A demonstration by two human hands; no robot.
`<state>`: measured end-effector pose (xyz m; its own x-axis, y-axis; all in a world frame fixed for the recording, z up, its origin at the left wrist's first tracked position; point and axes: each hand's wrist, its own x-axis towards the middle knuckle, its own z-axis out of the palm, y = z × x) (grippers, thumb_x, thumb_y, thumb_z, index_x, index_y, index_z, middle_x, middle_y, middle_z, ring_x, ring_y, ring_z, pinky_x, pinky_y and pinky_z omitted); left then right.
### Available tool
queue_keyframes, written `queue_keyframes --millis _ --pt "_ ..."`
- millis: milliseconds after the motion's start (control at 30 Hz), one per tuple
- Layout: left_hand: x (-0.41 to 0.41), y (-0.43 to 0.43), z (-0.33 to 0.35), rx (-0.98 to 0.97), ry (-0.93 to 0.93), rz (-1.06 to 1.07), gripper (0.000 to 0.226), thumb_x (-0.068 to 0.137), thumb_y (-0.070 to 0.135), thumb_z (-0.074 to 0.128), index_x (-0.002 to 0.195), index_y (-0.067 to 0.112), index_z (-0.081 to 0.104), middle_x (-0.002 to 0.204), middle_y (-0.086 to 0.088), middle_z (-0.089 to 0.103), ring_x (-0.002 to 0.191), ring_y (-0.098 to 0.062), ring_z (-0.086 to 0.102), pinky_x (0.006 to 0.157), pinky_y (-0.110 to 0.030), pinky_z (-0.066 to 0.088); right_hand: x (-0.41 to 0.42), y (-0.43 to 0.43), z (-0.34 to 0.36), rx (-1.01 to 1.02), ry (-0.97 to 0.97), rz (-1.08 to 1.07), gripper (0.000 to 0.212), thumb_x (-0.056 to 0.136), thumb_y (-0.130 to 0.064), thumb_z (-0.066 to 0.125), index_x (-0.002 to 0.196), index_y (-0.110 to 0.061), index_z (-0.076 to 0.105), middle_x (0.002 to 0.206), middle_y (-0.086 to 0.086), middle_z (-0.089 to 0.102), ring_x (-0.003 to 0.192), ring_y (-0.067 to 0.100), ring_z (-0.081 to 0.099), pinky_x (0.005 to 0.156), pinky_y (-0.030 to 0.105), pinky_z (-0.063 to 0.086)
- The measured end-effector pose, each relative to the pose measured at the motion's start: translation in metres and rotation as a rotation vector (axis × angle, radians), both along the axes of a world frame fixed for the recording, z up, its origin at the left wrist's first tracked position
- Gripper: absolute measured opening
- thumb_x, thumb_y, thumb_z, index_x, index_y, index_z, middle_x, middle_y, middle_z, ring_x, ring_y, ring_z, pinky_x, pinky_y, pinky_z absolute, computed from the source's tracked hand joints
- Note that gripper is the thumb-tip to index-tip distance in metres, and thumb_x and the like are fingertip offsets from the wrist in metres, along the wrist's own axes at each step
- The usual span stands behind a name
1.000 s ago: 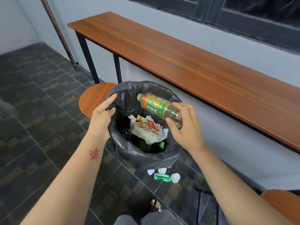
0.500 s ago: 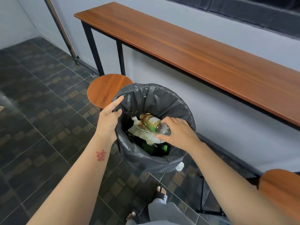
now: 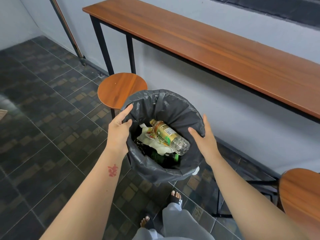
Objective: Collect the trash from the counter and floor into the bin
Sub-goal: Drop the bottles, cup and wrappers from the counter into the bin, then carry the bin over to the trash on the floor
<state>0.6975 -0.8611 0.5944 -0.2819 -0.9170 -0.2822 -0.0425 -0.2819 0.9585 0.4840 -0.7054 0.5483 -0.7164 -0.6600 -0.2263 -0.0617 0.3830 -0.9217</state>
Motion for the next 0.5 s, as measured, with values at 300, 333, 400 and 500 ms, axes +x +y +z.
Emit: queue_keyframes --millis 300,333,400,500 --pt "0.026 0.025 -0.046 -0.050 -0.117 0.024 0.057 0.101 -0.003 0.046 0.138 0.038 0.056 0.150 0.015 0.044 0.137 -0.008 0.043 0.115 -0.026 0.028 0.017 0.004 -0.038 -0.010 -0.106 0.014 0.067 0.090 -0.029 0.067 0.144 -0.049 0.033 0.153 -0.021 0.031 0.140 0.002 0.028 0.115 0.032 0.026" --pt "0.029 0.028 -0.054 -0.051 -0.128 0.030 0.057 0.101 -0.003 0.047 0.139 0.038 0.056 0.151 0.014 0.044 0.138 -0.010 0.041 0.116 -0.028 0.029 0.017 0.004 -0.044 -0.007 -0.109 0.030 0.066 0.090 -0.028 0.067 0.144 -0.047 0.035 0.152 -0.022 0.032 0.139 0.000 0.028 0.115 0.031 0.026" --pt "0.033 0.035 -0.074 -0.045 -0.154 0.032 0.058 0.101 -0.002 0.047 0.140 0.039 0.054 0.152 0.012 0.044 0.138 -0.008 0.039 0.116 -0.031 0.030 0.015 0.005 -0.058 0.012 -0.113 0.061 0.065 0.091 -0.027 0.067 0.144 -0.048 0.036 0.150 -0.024 0.033 0.137 -0.002 0.029 0.115 0.029 0.026" --pt "0.036 0.048 -0.107 -0.036 -0.184 0.064 0.059 0.101 -0.003 0.045 0.142 0.039 0.052 0.145 0.011 0.046 0.132 -0.006 0.041 0.114 -0.028 0.031 0.012 0.006 -0.084 0.048 -0.126 0.118 0.064 0.092 -0.027 0.065 0.144 -0.050 0.035 0.152 -0.024 0.032 0.133 -0.005 0.029 0.110 0.024 0.026"
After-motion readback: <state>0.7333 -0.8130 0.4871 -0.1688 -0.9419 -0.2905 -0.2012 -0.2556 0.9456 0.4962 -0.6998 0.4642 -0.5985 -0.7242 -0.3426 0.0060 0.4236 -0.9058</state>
